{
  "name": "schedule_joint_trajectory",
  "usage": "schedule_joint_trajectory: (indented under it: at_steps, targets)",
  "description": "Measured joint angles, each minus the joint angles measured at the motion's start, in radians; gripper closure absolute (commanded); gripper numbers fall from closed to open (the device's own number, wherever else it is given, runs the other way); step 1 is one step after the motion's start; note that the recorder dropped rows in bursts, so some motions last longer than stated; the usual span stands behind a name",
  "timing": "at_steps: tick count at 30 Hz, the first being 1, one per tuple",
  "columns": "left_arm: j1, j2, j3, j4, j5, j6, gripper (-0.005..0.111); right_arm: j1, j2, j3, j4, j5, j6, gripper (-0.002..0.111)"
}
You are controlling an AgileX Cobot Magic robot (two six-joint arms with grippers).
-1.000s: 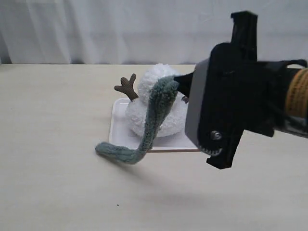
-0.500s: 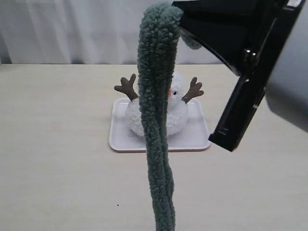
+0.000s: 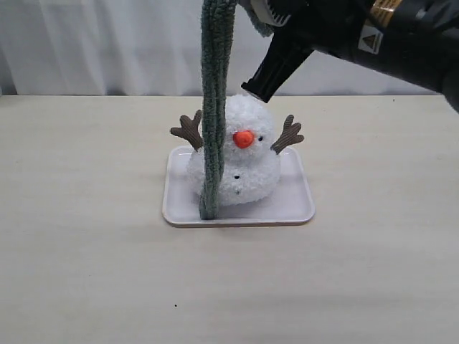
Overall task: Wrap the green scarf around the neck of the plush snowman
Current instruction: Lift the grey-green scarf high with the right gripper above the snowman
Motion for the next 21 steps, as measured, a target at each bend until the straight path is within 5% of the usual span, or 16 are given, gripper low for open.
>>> schedule_joint_trajectory:
  at_steps: [9,21]
  targets:
    - [0.000,0.000,0.000,0.000,0.000,0.000,0.107,-0.059,0.205,-0.025,0.293,-0.307,-0.044,0.104]
    - [0.000,0.000,0.000,0.000,0.000,0.000,0.107,-0.059,0.376,-0.164,0.694,-0.229,-0.121,0.104]
